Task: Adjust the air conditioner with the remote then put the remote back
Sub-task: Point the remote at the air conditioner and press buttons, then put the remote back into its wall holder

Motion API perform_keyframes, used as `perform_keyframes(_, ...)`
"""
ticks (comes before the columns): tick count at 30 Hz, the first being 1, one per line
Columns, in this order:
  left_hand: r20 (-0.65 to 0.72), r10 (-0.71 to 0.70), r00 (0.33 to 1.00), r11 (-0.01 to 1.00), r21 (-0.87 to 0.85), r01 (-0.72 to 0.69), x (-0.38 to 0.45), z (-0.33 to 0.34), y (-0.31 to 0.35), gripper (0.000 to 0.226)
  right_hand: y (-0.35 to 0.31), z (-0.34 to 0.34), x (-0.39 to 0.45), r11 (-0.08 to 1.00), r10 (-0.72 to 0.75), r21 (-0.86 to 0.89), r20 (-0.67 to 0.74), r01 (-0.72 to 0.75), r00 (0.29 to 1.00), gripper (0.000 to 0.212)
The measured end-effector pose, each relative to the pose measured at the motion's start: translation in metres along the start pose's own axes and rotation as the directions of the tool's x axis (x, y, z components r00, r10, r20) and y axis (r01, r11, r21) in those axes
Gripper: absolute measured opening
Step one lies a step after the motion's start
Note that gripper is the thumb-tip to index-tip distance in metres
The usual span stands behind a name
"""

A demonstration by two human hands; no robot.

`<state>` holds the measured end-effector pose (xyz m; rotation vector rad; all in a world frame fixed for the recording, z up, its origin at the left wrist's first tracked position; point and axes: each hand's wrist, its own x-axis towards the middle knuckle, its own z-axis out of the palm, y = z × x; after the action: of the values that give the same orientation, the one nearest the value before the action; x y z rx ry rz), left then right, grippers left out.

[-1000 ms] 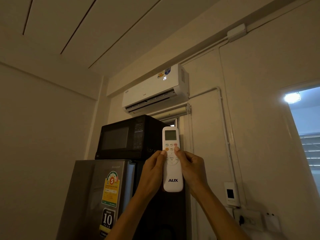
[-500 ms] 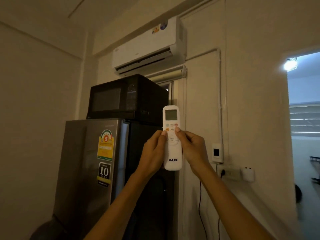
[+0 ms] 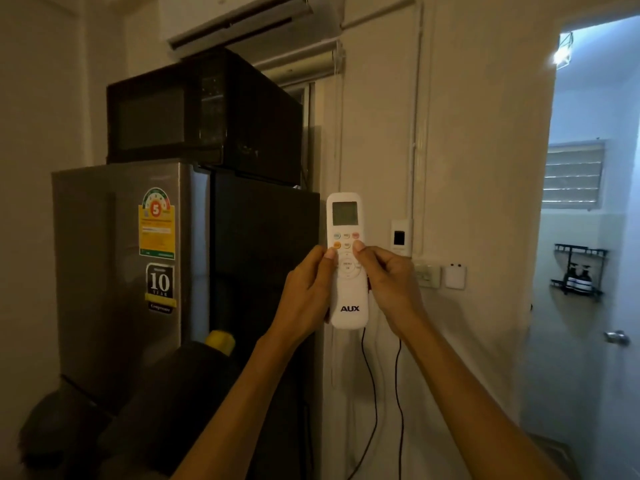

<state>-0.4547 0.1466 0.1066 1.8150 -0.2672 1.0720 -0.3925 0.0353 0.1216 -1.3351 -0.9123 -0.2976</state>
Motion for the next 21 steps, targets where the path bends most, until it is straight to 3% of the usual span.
perform_keyframes(11,0.112,-0.052,0.992,0.997,0.058,0.046,0.044,0.080,-0.081,0.016,0.083,-0.075,0.048,0.994,0.101,-0.054,0.099,-0.096,0.990,0.012)
perform_keyframes(18,0.052,-0.099,0.994,0.995,0.005,0.099,0.089,0.174,-0.136,0.019,0.154,-0.149,0.099,0.988,0.129,-0.097,0.119,-0.118,0.984,0.028)
perform_keyframes(21,0.044,-0.112,0.993,0.994,-0.001,0.112,0.111,0.212,-0.154,0.021,0.178,-0.181,0.123,0.987,0.143,-0.089,0.111,-0.133,0.984,0.025)
